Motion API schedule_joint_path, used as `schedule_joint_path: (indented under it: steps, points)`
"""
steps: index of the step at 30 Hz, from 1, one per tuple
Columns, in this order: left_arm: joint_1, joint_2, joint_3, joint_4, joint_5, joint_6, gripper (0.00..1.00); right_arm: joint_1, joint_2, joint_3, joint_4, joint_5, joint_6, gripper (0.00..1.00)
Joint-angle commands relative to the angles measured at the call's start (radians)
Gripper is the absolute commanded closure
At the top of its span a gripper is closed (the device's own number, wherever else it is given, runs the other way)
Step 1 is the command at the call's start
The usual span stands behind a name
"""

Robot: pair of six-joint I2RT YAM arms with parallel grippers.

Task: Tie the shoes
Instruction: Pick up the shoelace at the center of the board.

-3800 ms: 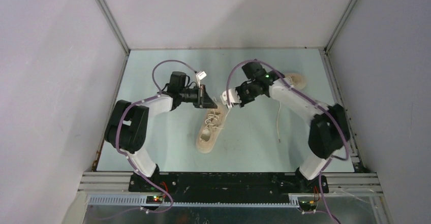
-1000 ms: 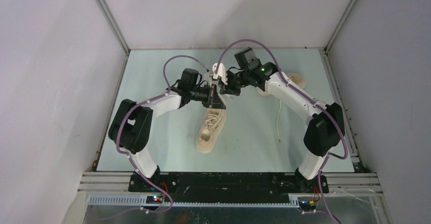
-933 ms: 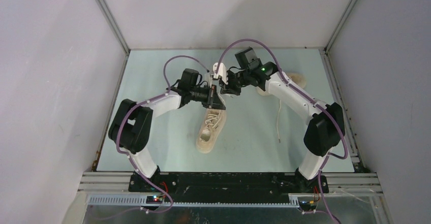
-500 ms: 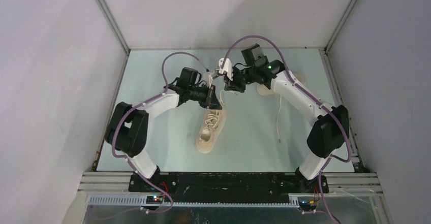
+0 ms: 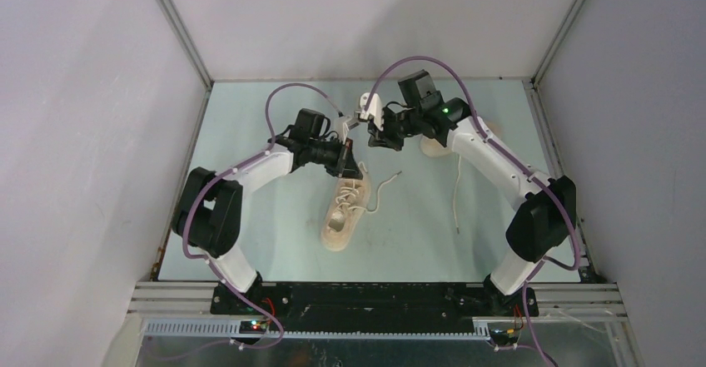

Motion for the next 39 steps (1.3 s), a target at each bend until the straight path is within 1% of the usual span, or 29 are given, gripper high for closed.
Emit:
schedule_joint_path:
  steps: [1, 2, 3, 4, 5, 6, 7, 8, 9, 10, 14, 16, 17, 19, 21, 25, 26, 30, 32, 34, 36, 39]
  points:
    - [-0.001, -0.027, 0.034, 0.007, 0.022, 0.025, 1.0, -0.005, -0.046, -0.015, 0.014, 0.009, 0.012, 1.0]
    - [-0.001, -0.026, 0.031, 0.007, 0.007, 0.021, 1.0, -0.008, -0.04, -0.04, 0.021, 0.022, 0.032, 1.0]
    - [-0.001, -0.027, 0.029, 0.006, -0.005, 0.019, 1.0, -0.02, -0.036, -0.054, 0.039, 0.029, 0.103, 1.0]
    - [-0.001, -0.028, 0.023, 0.005, -0.036, 0.017, 1.0, -0.03, -0.02, -0.083, 0.053, 0.043, 0.165, 0.96]
    - [0.001, -0.034, 0.019, 0.002, -0.065, 0.018, 1.0, -0.054, -0.01, -0.098, 0.079, 0.057, 0.309, 0.92]
    - [0.001, -0.037, 0.011, 0.001, -0.078, 0.021, 1.0, -0.083, 0.013, -0.127, 0.094, 0.084, 0.476, 0.8]
    - [0.002, -0.046, 0.003, 0.0, -0.108, 0.021, 1.0, -0.099, 0.022, -0.167, 0.132, 0.111, 0.56, 0.74]
    - [0.004, -0.051, -0.001, 0.0, -0.122, 0.019, 1.0, -0.126, 0.038, -0.188, 0.168, 0.122, 0.705, 0.63]
    - [0.006, -0.062, -0.01, 0.001, -0.148, 0.018, 1.0, -0.135, 0.057, -0.217, 0.183, 0.145, 0.773, 0.6]
    - [0.007, -0.068, -0.014, 0.002, -0.159, 0.015, 1.0, -0.14, 0.07, -0.223, 0.196, 0.158, 0.877, 0.57]
    - [0.017, -0.103, -0.033, 0.009, -0.213, -0.001, 1.0, -0.093, 0.145, -0.214, 0.183, 0.288, 1.082, 0.51]
    - [0.026, -0.119, -0.041, 0.015, -0.234, -0.017, 1.0, -0.059, 0.19, -0.189, 0.152, 0.359, 1.147, 0.5]
    - [0.033, -0.128, -0.045, 0.015, -0.245, -0.027, 1.0, -0.047, 0.221, -0.17, 0.141, 0.42, 1.166, 0.5]
    - [0.041, -0.138, -0.05, 0.017, -0.262, -0.045, 1.0, -0.017, 0.26, -0.153, 0.112, 0.492, 1.253, 0.49]
    - [0.052, -0.146, -0.056, 0.023, -0.266, -0.062, 1.0, -0.008, 0.295, -0.142, 0.102, 0.523, 1.301, 0.48]
    - [0.062, -0.146, -0.063, 0.037, -0.25, -0.086, 1.0, 0.015, 0.348, -0.125, 0.106, 0.522, 1.331, 0.49]
    - [0.062, -0.145, -0.064, 0.039, -0.246, -0.087, 1.0, 0.02, 0.353, -0.123, 0.1, 0.529, 1.333, 0.5]
    - [0.062, -0.145, -0.059, 0.044, -0.235, -0.102, 1.0, 0.053, 0.367, -0.139, 0.031, 0.587, 1.37, 0.6]
    - [0.062, -0.149, -0.055, 0.046, -0.23, -0.107, 1.0, 0.069, 0.368, -0.157, 0.01, 0.581, 1.392, 0.57]
    - [0.063, -0.157, -0.052, 0.046, -0.228, -0.11, 1.0, 0.086, 0.381, -0.169, 0.002, 0.57, 1.391, 0.59]
    - [0.064, -0.17, -0.054, 0.048, -0.23, -0.111, 0.99, 0.105, 0.402, -0.169, 0.001, 0.594, 1.374, 0.63]
    - [0.065, -0.195, -0.063, 0.055, -0.237, -0.112, 0.99, 0.113, 0.429, -0.159, 0.015, 0.59, 1.368, 0.7]
